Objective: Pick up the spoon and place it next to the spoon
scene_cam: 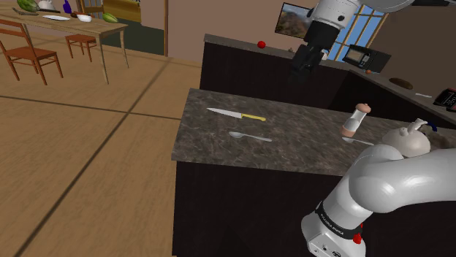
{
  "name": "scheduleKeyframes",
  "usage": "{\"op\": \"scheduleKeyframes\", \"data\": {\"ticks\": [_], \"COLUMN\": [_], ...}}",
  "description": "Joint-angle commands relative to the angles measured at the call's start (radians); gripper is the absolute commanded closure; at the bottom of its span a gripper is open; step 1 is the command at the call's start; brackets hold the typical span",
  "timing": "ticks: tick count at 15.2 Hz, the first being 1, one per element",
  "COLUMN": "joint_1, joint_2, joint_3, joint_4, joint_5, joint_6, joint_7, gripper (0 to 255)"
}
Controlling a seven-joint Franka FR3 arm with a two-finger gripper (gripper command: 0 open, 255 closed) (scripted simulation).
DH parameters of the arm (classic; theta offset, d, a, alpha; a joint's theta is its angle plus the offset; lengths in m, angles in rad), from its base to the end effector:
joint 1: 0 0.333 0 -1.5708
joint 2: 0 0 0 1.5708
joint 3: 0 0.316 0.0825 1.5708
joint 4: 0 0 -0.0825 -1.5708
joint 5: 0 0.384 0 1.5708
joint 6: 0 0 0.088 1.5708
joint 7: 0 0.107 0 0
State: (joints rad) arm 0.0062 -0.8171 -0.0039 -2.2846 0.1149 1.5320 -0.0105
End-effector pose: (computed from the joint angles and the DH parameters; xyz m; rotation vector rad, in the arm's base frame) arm 0.2941 0.0128 0.6307 -3.0226 -0.0334 -0.0982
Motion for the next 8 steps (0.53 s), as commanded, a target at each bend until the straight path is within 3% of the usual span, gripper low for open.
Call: {"op": "scheduleKeyframes", "data": {"ticks": [1,8], "joint_1": [0.0,0.035], "joint_2": [0.0,0.14], "joint_3": [0.0,-0.005], "joint_4": [0.0,-0.107], "joint_5": [0.0,-0.103], "joint_6": [0.0,0.167], "joint_7": [0.0,-0.177], "gripper": [0,0]}}
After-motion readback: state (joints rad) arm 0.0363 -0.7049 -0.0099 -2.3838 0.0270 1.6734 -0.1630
